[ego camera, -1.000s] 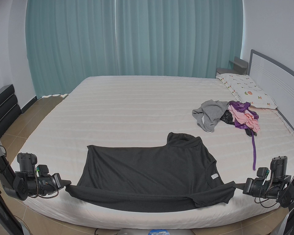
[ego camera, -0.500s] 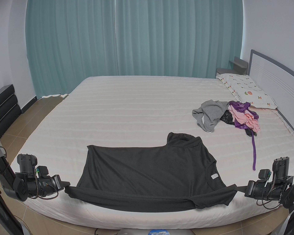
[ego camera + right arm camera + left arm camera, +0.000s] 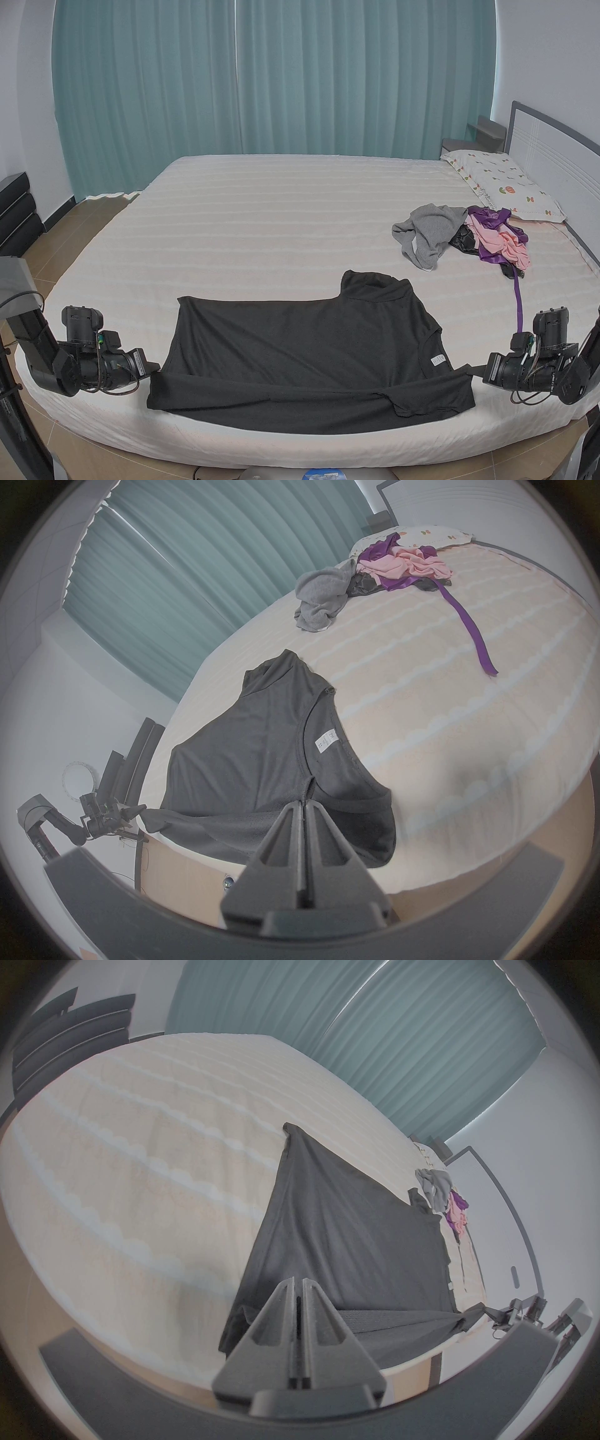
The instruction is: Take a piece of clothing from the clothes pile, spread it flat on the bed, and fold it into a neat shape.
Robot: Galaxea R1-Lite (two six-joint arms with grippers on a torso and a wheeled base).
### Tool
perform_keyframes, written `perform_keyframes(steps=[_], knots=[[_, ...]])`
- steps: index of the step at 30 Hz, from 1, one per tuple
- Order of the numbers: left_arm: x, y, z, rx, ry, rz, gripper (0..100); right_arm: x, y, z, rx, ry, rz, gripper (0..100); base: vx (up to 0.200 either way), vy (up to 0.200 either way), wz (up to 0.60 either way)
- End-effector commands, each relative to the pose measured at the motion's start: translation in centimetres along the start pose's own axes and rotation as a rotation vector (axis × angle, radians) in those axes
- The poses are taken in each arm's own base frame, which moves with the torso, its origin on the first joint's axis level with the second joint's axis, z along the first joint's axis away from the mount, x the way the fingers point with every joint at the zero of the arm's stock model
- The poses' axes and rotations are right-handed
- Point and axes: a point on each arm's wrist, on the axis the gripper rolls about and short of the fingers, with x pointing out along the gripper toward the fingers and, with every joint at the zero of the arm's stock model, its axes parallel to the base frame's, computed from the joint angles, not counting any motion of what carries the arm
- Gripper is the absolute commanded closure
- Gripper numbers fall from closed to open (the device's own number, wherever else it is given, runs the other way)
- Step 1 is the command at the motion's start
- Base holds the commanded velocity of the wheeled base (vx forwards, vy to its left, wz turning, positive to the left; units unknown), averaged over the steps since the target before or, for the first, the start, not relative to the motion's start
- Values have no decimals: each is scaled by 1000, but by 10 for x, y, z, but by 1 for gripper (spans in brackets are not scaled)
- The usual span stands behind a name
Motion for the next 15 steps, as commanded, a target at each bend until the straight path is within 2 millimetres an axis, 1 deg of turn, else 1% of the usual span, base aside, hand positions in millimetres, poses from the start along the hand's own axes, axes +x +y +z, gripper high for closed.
perform_keyframes(steps=[1, 6, 12, 15], knots=[[26, 3, 2, 6, 24, 30, 100, 18, -5, 2, 11, 34, -17, 100, 0, 0, 0], [39, 7, 8, 9, 0, 82, 100, 32, -9, 5, 16, 48, -23, 100, 0, 0, 0], [44, 9, 9, 8, 4, 85, 100, 49, -12, 11, 17, 48, -23, 100, 0, 0, 0], [47, 9, 11, 8, -1, 83, 100, 52, -12, 12, 18, 49, -24, 100, 0, 0, 0]])
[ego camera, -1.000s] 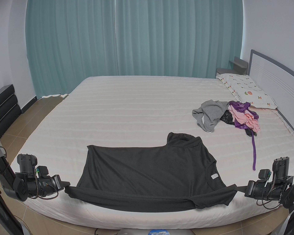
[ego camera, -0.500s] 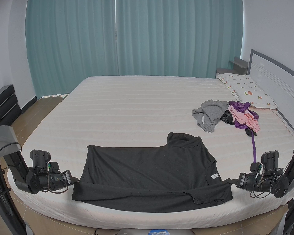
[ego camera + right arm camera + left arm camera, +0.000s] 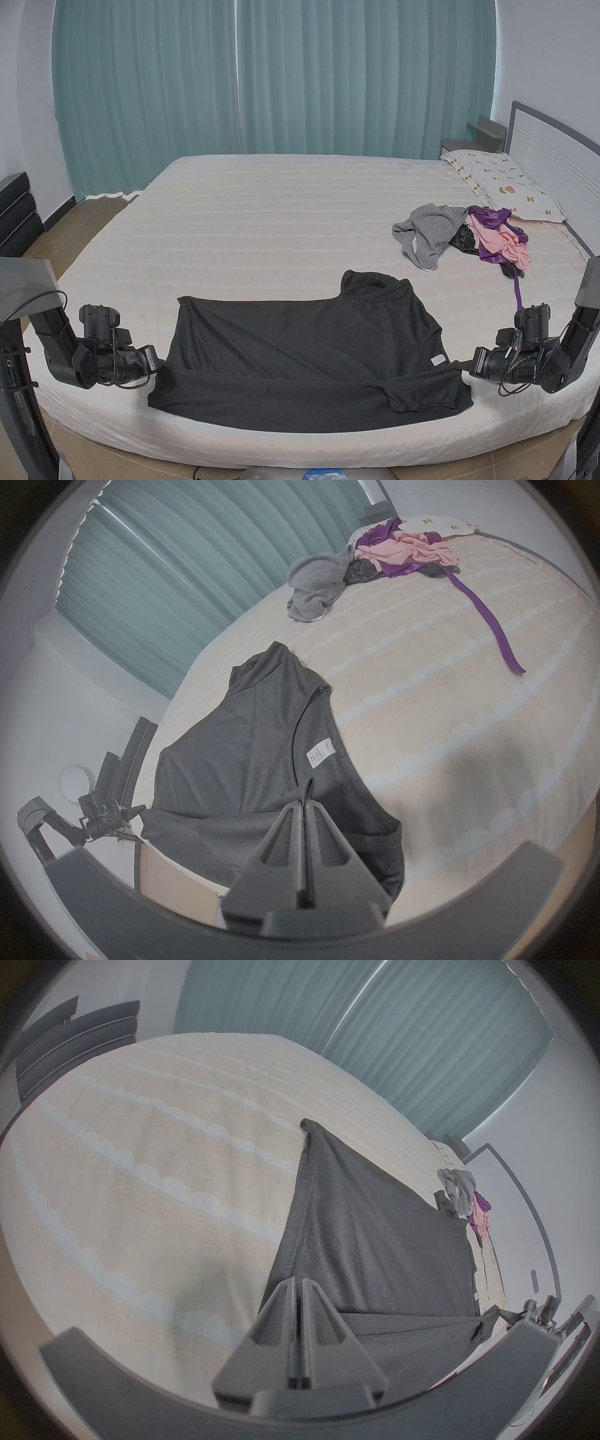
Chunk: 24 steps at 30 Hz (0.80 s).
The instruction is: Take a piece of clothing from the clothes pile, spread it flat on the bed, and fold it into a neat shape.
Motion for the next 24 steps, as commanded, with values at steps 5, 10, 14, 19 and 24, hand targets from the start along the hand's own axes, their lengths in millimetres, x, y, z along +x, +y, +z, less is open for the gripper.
perform_keyframes(steps=[5, 10, 14, 19, 24], knots=[[15, 3, -4, -6, 29, 4, 100, 14, -5, 0, 10, 23, -8, 100, 0, 0, 0], [19, 2, -6, -5, 39, 2, 100, 23, -5, -3, 8, 44, -7, 100, 0, 0, 0], [19, 2, -6, -13, 41, 2, 100, 26, -6, -4, 9, 50, -6, 100, 0, 0, 0], [19, 2, -6, -31, 40, 0, 0, 27, -6, -2, 15, 38, -2, 0, 0, 0, 0], [18, 1, -5, -52, 38, 0, 0, 25, -4, 0, 12, 29, 4, 0, 0, 0, 0]])
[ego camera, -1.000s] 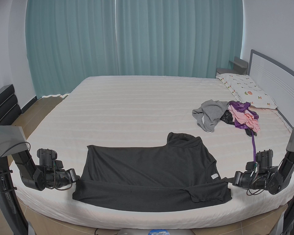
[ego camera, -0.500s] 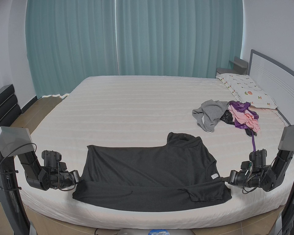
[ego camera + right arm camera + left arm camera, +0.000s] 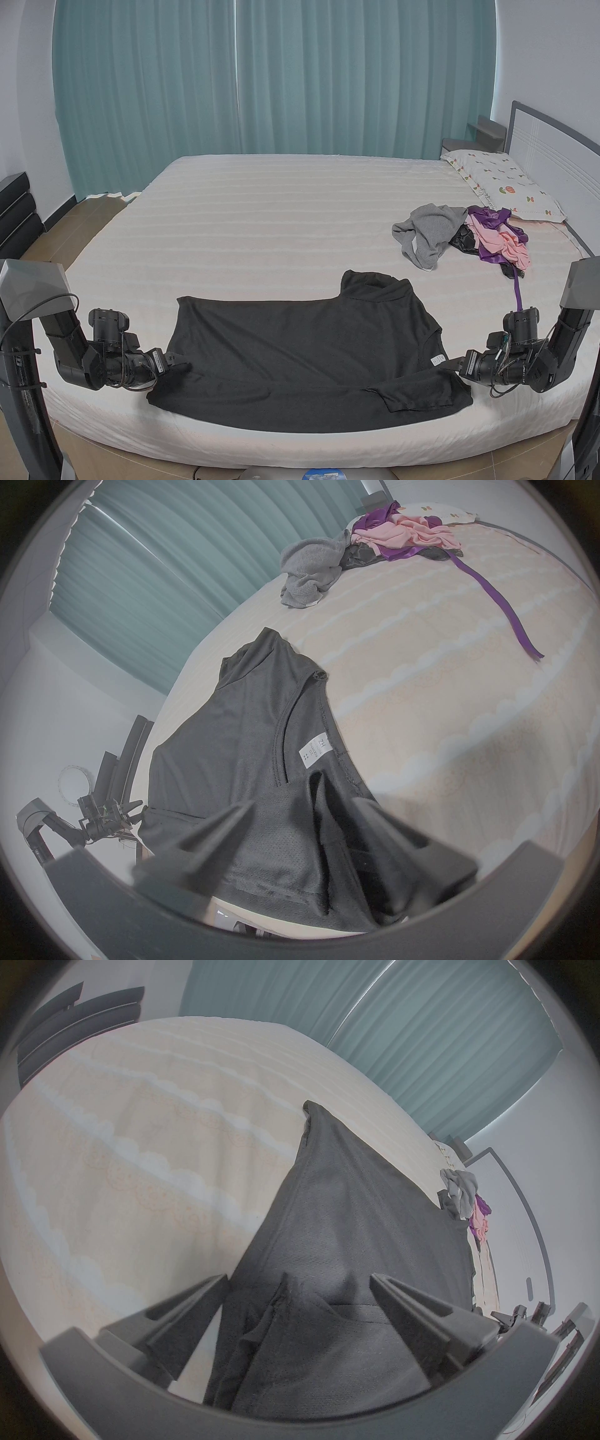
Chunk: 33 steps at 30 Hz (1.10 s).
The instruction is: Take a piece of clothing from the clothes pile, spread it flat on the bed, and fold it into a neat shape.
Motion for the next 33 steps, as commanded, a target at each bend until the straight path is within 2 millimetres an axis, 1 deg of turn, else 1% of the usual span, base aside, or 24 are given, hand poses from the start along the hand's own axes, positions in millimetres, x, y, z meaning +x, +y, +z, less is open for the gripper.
perform_keyframes(steps=[1, 6, 9, 17, 23, 27, 28, 30, 33], knots=[[-1, 0, 0, -11, 0, 2, 0, -1, 2, 2, -1, -12, 7, 0, 0, 0, 0], [-5, 1, 5, -31, -18, -8, 0, -8, 3, 7, 4, -40, 12, 0, 0, 0, 0], [-9, 1, 9, -39, -36, -14, 0, -9, 4, 8, 36, -46, 16, 0, 0, 0, 0], [-10, -1, 12, -98, -50, -21, 0, -14, 6, 9, 57, -60, 22, 0, 0, 0, 0], [-11, -1, 10, -99, -43, -20, 0, -13, 5, 8, 59, -55, 19, 0, 200, 0, 0], [-11, -1, 10, -99, -44, -19, 0, -13, 6, 8, 58, -52, 19, 0, 0, 0, 0], [-13, -3, 14, -97, -59, -26, 0, -13, 6, 8, 58, -52, 19, 0, 0, 0, 0], [-15, -3, 15, -98, -65, -28, 0, -14, 6, 8, 58, -52, 19, 0, 0, 0, 0], [-24, -7, 19, -101, -90, -39, 0, -14, 6, 8, 57, -52, 19, 0, 0, 0, 0]])
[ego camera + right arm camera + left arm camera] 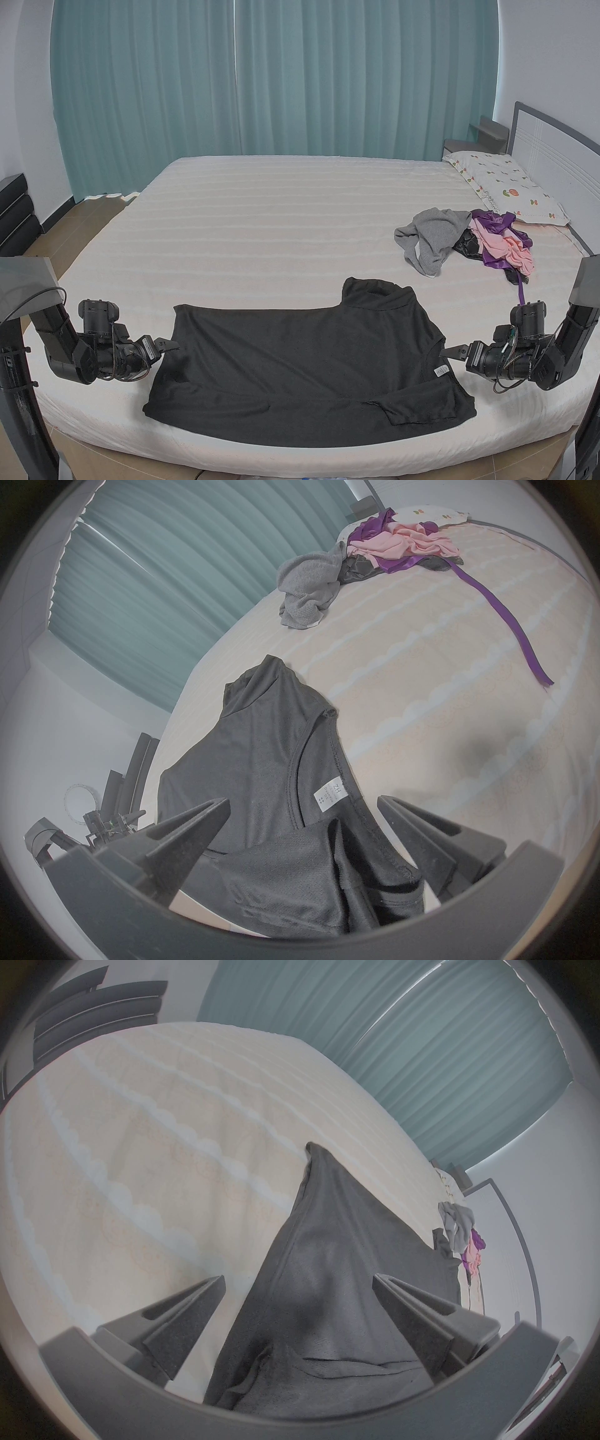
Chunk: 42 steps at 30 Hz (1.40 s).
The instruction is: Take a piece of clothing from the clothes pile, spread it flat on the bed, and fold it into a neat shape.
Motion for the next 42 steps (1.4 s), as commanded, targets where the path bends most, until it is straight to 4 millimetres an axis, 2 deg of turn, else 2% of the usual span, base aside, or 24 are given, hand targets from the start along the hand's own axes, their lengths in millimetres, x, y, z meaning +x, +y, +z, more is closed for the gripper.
perform_keyframes(steps=[1, 4, 9, 12, 15, 19, 22, 26, 37, 42], knots=[[-11, -8, 7, -7, -38, -22, 0, 0, 1, 0, -4, 0, 4, 0, 0, 0, 0], [-11, -15, 13, -47, -60, -46, 0, -1, 1, 0, -3, -3, 4, 0, 0, 0, 0], [0, -31, 29, -41, -103, -86, 0, -4, 4, 2, -8, -11, 10, 0, 0, 0, 0], [12, -39, 40, -26, -120, -108, 0, -4, 4, 1, -9, -8, 12, 0, 0, 0, 0], [34, -49, 50, -9, -107, -124, 0, -4, 4, -2, -10, 0, 10, 0, 0, 0, 0], [60, -54, 63, 2, -116, -138, 0, -4, 3, -2, -8, 3, 7, 0, 0, 0, 0], [80, -55, 73, 13, -143, -154, 0, -3, 3, -3, -7, 8, 5, 0, 0, 0, 0], [95, -54, 80, 15, -144, -150, 0, -2, 4, -5, -11, 16, 7, 0, 0, 0, 0], [111, -42, 84, -2, -191, -84, 0, 2, 8, -10, -24, 37, 13, 0, 0, 0, 0], [111, -41, 86, -6, -198, -76, 0, 3, 7, -11, -23, 41, 11, 0, 0, 0, 0]])
